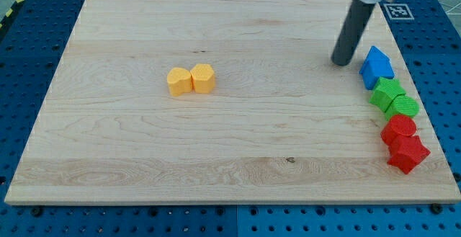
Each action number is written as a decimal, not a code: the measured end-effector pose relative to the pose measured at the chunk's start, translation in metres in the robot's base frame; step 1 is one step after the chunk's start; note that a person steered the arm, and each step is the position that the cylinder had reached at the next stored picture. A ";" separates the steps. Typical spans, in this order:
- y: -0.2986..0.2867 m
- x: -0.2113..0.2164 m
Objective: Separate the yellow hexagon and yellow heart
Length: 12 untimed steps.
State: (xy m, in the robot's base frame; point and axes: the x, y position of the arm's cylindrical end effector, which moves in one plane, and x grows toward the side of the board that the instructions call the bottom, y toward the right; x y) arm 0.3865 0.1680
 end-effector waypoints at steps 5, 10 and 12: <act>-0.170 0.128; -0.285 0.073; -0.246 0.063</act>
State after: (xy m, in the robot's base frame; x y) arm 0.4492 -0.0783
